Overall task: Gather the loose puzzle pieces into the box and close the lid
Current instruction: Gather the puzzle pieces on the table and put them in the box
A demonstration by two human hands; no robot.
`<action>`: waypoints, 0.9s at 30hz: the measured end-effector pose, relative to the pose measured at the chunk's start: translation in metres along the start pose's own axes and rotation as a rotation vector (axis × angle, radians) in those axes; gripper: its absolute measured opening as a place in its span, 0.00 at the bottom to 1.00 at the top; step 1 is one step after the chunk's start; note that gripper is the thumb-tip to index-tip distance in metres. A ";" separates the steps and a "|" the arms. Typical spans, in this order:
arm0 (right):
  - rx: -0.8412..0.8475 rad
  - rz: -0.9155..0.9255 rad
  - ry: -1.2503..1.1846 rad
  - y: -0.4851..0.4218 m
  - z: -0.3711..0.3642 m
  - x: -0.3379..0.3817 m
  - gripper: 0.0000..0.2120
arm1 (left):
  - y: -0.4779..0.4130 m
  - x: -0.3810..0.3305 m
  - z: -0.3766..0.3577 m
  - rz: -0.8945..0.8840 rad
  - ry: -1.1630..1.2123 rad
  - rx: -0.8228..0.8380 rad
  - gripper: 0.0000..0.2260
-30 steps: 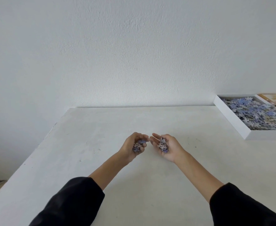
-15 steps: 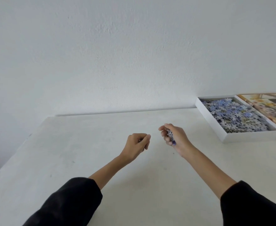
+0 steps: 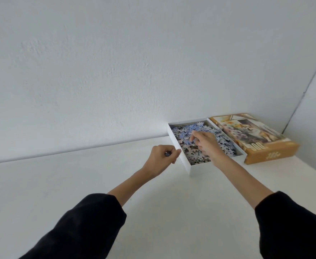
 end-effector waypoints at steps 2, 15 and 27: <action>-0.072 0.009 0.043 -0.015 0.023 -0.003 0.19 | -0.024 -0.017 -0.019 -0.019 -0.018 0.009 0.19; 0.012 0.132 0.114 -0.070 0.096 -0.028 0.17 | -0.107 -0.031 -0.096 0.013 -0.010 -0.082 0.15; -0.006 0.268 0.839 -0.099 0.125 -0.066 0.16 | -0.106 0.013 -0.095 0.232 -0.355 -0.118 0.15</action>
Point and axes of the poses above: each hand's wrist, its own y-axis away from the middle knuckle, its own z-axis out of the back of the hand, x = y × z, the point moved 1 cm from there along -y, towards the middle knuckle, and after that the axes turned 12 degrees about -y, right-handed, at the moved point
